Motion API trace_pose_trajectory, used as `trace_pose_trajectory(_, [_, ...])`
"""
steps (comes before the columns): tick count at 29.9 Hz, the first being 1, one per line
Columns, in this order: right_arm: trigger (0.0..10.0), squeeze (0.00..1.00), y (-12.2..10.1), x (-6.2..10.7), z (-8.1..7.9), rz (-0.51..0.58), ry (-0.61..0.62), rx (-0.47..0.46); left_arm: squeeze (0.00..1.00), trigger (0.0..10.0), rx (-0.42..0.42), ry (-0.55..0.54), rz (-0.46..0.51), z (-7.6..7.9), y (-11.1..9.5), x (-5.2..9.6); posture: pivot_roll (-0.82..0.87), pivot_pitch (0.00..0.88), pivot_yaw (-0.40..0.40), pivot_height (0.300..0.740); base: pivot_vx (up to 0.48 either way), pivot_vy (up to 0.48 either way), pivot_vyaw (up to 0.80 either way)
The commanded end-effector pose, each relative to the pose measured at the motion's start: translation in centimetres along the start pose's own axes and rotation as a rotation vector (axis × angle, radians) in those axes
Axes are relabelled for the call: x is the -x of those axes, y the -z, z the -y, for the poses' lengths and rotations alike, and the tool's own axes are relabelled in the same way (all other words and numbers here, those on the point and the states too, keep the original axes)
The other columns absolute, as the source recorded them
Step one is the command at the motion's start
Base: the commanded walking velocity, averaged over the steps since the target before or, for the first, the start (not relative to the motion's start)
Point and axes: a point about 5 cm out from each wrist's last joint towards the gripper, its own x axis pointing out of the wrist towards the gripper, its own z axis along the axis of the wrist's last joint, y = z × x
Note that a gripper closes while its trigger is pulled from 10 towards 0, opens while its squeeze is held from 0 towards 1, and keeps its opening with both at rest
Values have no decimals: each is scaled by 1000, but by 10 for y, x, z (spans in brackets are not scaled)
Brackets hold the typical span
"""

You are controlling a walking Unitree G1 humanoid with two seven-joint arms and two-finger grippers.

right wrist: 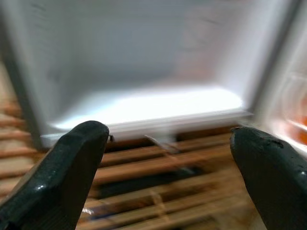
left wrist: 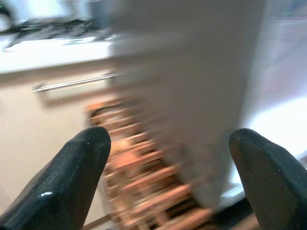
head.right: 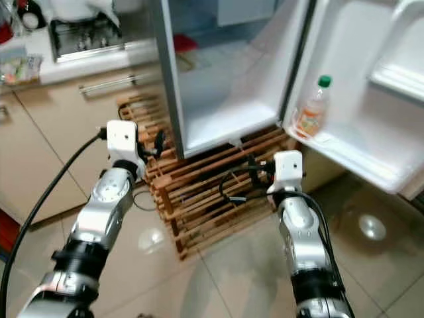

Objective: Restocking fridge

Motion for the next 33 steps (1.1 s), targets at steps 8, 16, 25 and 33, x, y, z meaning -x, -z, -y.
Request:
trace_pose_trajectory(8, [10000, 0, 2, 6, 25, -16, 62, 42, 0, 10000, 15, -19, 2, 3, -3, -4, -214, 0, 42, 740, 277, -389, 470])
trace_pose_trajectory(16, [10000, 0, 12, 21, 52, -70, 140, 97, 0, 10000, 77, -8, 34, 6, -6, -3, -216, 0, 37, 740, 113, -139, 173])
trace_pose_trajectory(25, [10000, 0, 31, 50, 99, -193, 329, 181, 0, 10000, 93, 3, 46, 6, -8, -2, -222, 0, 49, 740, 0, 0, 0])
trace_pose_trajectory(33, [10000, 0, 16, 61, 163, -272, 651, 389, 0, 10000, 89, 21, 45, 8, -9, -3, -222, 0, 56, 740, 0, 0, 0])
